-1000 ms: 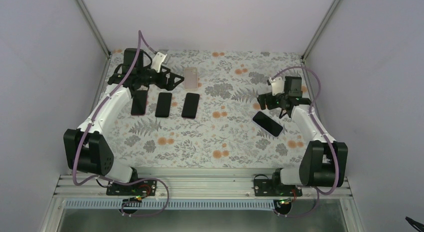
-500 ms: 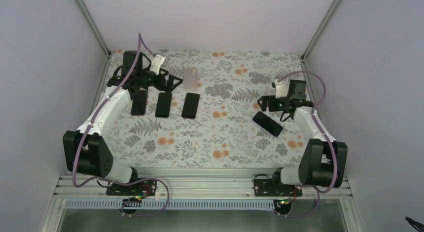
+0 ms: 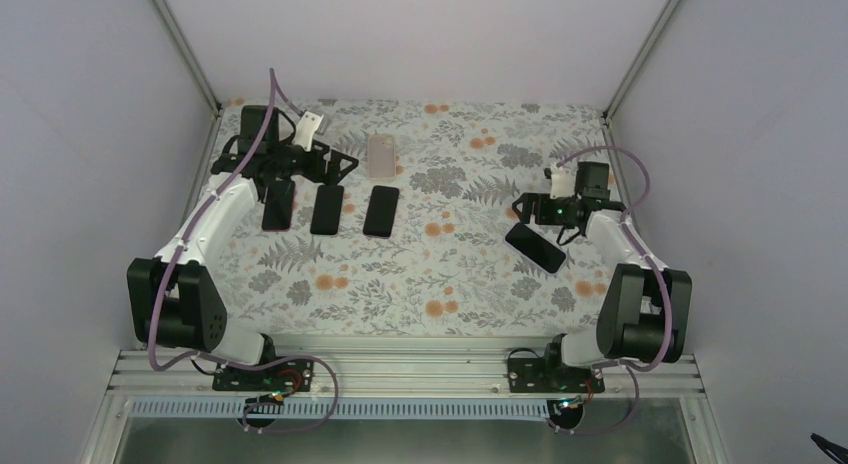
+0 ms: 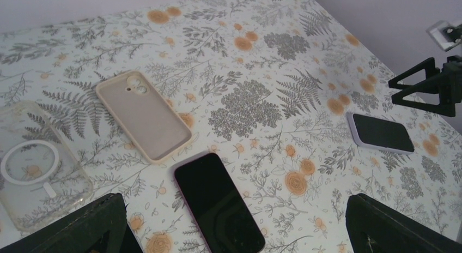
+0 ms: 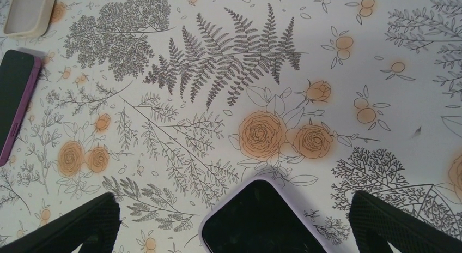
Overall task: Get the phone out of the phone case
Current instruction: Adjust the phone at the center of the board.
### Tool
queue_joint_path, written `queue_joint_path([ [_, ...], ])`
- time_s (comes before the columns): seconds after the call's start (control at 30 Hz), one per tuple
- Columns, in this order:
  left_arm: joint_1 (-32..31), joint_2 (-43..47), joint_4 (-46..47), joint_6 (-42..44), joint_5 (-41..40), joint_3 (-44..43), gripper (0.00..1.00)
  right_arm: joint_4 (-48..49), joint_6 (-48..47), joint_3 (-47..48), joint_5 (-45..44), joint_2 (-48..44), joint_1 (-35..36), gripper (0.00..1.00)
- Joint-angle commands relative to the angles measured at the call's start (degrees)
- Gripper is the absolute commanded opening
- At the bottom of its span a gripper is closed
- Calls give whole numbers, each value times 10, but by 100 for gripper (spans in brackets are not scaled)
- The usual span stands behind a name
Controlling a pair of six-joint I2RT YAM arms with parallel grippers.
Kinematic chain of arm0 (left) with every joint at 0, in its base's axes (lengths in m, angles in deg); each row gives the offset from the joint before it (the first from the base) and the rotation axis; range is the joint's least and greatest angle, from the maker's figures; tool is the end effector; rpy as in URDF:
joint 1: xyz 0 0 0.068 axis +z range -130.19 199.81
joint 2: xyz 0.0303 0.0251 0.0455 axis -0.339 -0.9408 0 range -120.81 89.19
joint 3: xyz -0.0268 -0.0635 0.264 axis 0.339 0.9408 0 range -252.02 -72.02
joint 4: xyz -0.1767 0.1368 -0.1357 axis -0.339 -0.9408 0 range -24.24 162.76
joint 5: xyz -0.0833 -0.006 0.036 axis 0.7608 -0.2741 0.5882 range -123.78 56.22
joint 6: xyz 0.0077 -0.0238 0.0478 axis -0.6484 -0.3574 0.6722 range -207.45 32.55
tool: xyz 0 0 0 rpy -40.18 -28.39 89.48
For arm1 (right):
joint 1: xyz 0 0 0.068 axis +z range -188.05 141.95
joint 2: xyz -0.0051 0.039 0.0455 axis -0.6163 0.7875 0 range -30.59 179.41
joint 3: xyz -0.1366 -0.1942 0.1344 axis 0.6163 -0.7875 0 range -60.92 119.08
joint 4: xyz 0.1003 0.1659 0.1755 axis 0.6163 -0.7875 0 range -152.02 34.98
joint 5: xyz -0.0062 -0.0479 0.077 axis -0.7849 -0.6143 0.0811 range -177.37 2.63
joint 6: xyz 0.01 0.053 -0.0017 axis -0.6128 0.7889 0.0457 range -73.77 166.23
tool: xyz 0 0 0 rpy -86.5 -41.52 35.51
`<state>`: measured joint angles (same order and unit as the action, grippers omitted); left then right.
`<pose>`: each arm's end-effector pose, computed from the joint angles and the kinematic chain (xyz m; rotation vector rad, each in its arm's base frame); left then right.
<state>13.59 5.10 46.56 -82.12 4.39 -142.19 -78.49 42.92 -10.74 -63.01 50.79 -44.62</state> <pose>0.3189 -0.0569 0.3097 0.5662 2.1255 -0.7592 0.2825 -0.0177 0.2121 -0.0989 2.4605 0.4611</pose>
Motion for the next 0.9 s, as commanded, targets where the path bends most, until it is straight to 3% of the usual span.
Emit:
queue_joint_path([
  [0.0, 1, 21, 37, -13, 13, 7, 100, 8, 14, 9, 18, 27, -5, 99],
  [0.87, 6, 10, 12, 0, 38, -1, 100, 7, 19, 39, 48, 126, -5, 99],
])
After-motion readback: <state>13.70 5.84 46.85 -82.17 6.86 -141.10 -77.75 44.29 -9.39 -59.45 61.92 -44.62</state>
